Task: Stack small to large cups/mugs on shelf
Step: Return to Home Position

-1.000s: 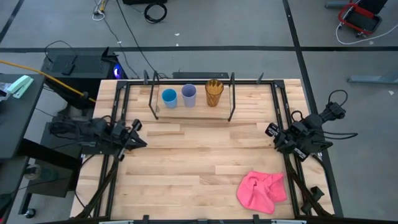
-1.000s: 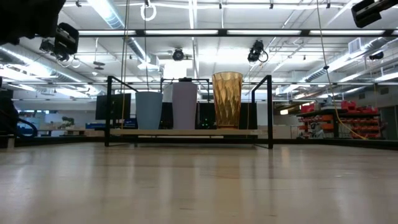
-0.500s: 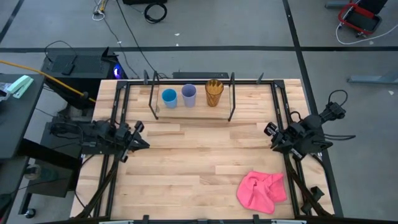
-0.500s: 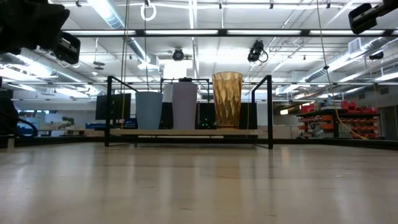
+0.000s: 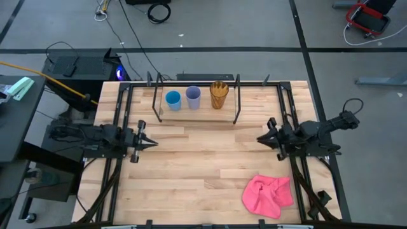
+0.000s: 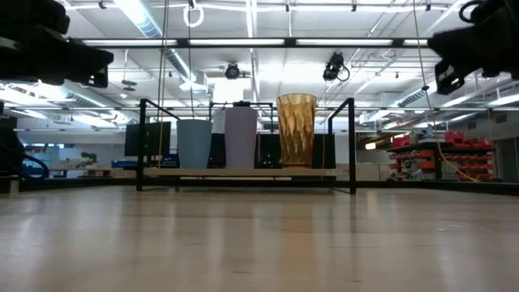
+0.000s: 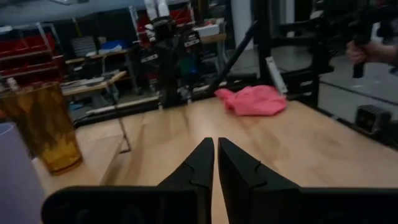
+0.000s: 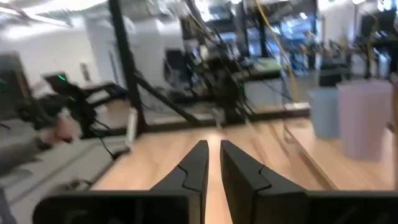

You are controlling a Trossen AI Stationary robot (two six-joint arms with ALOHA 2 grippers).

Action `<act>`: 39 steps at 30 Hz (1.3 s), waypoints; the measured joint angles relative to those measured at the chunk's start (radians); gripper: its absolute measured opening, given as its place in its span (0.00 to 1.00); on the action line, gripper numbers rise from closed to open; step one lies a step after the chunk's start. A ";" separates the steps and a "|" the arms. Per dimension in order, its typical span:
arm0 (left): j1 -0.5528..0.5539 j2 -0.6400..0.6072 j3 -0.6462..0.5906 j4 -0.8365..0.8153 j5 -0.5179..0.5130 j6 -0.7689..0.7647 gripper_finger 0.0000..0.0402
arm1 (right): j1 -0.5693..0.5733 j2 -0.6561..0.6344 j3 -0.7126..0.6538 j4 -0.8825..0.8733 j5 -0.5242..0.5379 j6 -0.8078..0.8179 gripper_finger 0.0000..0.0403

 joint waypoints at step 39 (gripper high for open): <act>0.145 0.201 -0.002 0.033 -0.008 0.054 0.09 | -0.149 0.098 0.001 -0.037 -0.007 0.042 0.12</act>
